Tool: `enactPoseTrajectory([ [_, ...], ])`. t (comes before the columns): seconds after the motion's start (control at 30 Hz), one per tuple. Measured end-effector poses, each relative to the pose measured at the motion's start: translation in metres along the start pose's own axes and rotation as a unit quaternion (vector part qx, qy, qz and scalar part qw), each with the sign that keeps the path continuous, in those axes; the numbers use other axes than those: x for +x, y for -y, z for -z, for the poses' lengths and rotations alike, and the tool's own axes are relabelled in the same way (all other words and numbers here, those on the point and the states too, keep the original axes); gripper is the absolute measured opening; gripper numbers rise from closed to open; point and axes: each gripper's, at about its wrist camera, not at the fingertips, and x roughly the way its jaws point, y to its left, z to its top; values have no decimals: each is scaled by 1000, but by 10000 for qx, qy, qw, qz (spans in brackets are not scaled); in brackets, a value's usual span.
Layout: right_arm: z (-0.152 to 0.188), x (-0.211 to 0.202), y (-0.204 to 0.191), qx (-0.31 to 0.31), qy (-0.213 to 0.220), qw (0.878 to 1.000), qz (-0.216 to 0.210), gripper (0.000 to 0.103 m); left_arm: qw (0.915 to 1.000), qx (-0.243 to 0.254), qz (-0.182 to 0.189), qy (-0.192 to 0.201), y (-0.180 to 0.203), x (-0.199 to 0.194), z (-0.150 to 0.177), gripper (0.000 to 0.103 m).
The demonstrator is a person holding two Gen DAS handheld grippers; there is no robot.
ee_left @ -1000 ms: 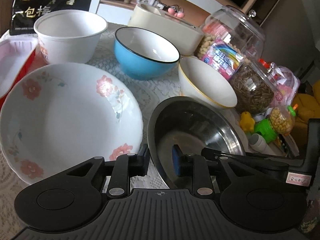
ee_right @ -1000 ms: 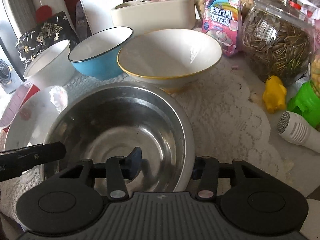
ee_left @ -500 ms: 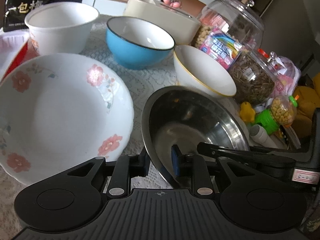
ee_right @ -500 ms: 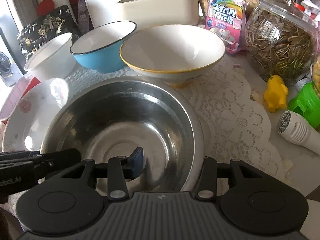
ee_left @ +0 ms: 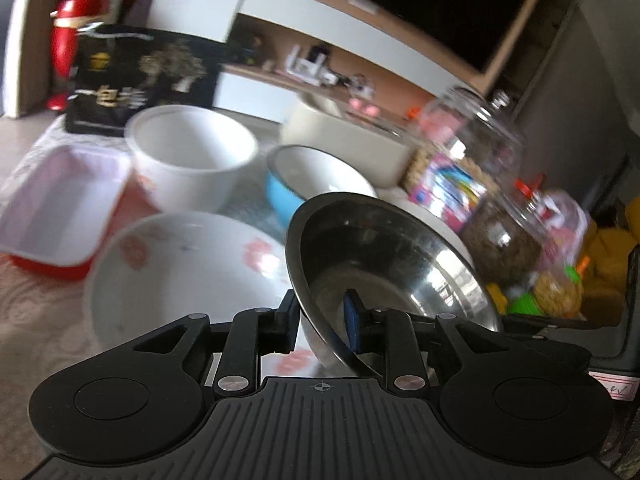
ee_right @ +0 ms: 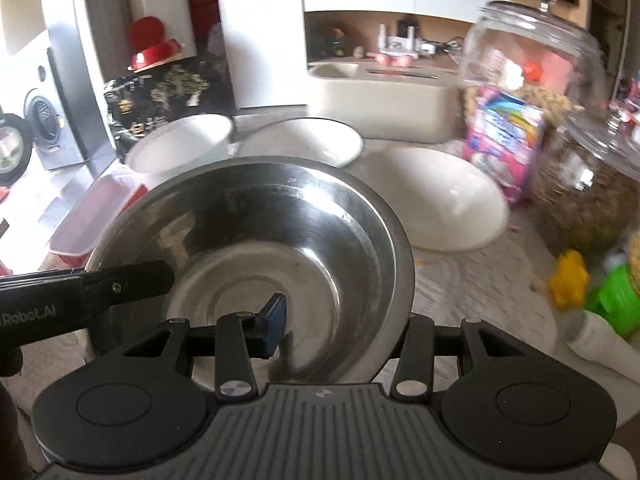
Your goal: Organize plates and bowls
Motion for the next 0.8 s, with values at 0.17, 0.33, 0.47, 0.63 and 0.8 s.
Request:
enactPoseTrajectory([
  [0.17, -11, 33, -34, -47, -279, 9993, -254, 44, 9989, -383, -260, 9, -42, 1, -2, 26],
  [0.33, -12, 57, -68, -294, -401, 9982, -329, 43, 9974, -537, -472, 65, -73, 2, 0, 27],
  [0.47, -9, 69, -86, -570, -383, 9976, 40, 47, 9956, -803, -471, -76, -93, 9, 6, 27],
  [0.63, -7, 75, -86, -665, -417, 9969, 114, 47, 9951, -813, -562, 14, -100, 9, 10, 26],
  [0.8, -6, 77, -86, -719, -405, 9965, 118, 47, 9947, -898, -496, 9, -103, 8, 10, 26],
])
